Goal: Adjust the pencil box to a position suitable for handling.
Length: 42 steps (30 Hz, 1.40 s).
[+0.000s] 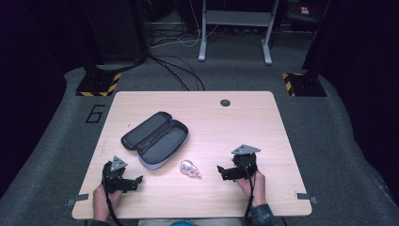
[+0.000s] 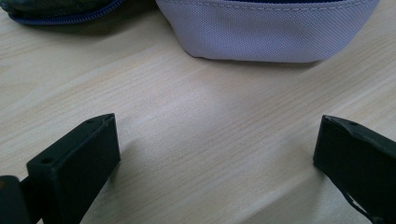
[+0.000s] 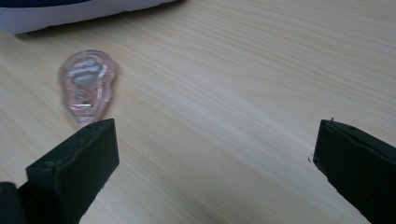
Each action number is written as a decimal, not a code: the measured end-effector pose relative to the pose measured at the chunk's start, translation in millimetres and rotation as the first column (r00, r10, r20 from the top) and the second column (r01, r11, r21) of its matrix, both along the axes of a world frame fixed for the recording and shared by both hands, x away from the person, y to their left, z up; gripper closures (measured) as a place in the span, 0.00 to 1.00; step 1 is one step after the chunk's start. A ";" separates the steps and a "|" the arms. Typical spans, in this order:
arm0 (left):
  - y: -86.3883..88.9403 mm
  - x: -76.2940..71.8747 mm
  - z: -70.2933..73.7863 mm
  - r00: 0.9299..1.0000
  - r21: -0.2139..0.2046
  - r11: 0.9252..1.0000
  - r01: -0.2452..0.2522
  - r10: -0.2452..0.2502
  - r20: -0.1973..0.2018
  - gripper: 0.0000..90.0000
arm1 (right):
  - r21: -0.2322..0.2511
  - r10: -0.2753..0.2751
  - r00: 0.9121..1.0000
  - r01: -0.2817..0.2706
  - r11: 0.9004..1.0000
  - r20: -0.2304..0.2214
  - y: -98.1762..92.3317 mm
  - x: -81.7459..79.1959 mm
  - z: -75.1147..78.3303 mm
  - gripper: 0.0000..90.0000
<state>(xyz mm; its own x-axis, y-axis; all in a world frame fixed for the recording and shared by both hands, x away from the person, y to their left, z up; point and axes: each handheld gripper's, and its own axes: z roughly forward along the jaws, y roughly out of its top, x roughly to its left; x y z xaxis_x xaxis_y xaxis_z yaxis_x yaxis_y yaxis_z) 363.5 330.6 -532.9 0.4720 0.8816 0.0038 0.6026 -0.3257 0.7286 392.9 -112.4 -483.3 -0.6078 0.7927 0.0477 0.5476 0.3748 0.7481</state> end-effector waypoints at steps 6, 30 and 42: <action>-0.1 0.0 0.0 1.000 0.000 1.000 0.000 0.000 0.000 0.00 | -0.044 0.092 0.996 -0.092 0.995 -0.019 34.4 3.3 -0.7 0.00; 0.0 0.0 0.0 1.000 0.000 1.000 0.000 0.000 0.000 0.00 | -0.093 0.227 0.973 -0.230 0.969 -0.041 115.2 11.6 -24.8 0.16; 0.0 0.0 0.0 1.000 0.000 1.000 0.000 0.000 0.000 0.00 | -0.135 0.220 0.975 -0.224 0.965 -0.045 123.1 9.6 -27.9 0.48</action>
<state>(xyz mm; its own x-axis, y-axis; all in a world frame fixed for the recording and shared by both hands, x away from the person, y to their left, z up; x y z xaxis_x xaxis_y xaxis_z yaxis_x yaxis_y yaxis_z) 363.5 330.5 -532.9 0.4717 0.8818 0.0037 0.6026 -0.3254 0.7287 402.4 10.6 -511.2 -0.7690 0.6384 -0.0325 0.4602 0.5883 0.6649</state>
